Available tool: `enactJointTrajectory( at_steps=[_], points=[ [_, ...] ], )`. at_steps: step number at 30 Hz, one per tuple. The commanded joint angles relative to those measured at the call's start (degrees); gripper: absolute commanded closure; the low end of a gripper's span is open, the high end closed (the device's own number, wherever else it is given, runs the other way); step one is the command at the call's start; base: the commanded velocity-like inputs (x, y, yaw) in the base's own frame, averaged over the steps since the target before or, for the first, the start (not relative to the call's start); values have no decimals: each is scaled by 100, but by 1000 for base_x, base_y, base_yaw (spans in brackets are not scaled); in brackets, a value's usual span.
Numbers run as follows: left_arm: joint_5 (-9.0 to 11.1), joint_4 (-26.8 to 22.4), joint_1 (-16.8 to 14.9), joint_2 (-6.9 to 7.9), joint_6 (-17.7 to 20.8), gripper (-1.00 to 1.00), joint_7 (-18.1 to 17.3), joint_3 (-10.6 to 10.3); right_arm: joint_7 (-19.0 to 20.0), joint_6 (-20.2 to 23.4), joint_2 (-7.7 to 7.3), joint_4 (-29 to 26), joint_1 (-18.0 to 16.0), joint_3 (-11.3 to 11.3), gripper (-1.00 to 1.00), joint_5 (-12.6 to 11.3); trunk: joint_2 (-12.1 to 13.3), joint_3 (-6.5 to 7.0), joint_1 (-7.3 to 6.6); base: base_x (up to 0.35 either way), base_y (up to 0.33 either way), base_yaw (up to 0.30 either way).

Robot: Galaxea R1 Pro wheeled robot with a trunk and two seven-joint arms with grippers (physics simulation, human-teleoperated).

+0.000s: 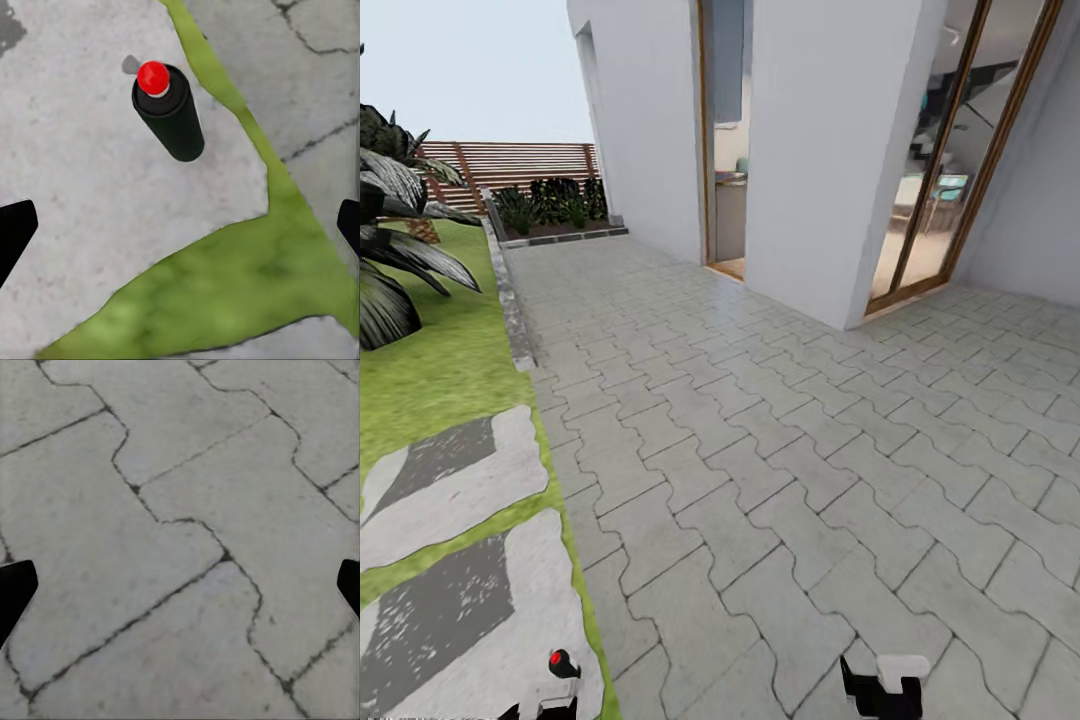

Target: In the garden, pick up the pesticide atomizer on the floor and spray pesticide onto both trees until each tree trunk is fully covered.

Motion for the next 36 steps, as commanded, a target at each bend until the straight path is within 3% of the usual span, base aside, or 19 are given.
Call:
enactJointTrajectory(
  at_steps=[1, 36],
  points=[
    [0, 0, 0, 0, 0, -100, 0, -1, 0, 0, 0, 0, 0, 2, -100, -1, 0, 0, 0, 160, -244, 278],
    [32, 0, 8, 7, 0, -100, 0, 6, 0, 0, 0, 0, 0, 4, -100, -2, 0, 0, 0, 133, -260, 278]
  ],
)
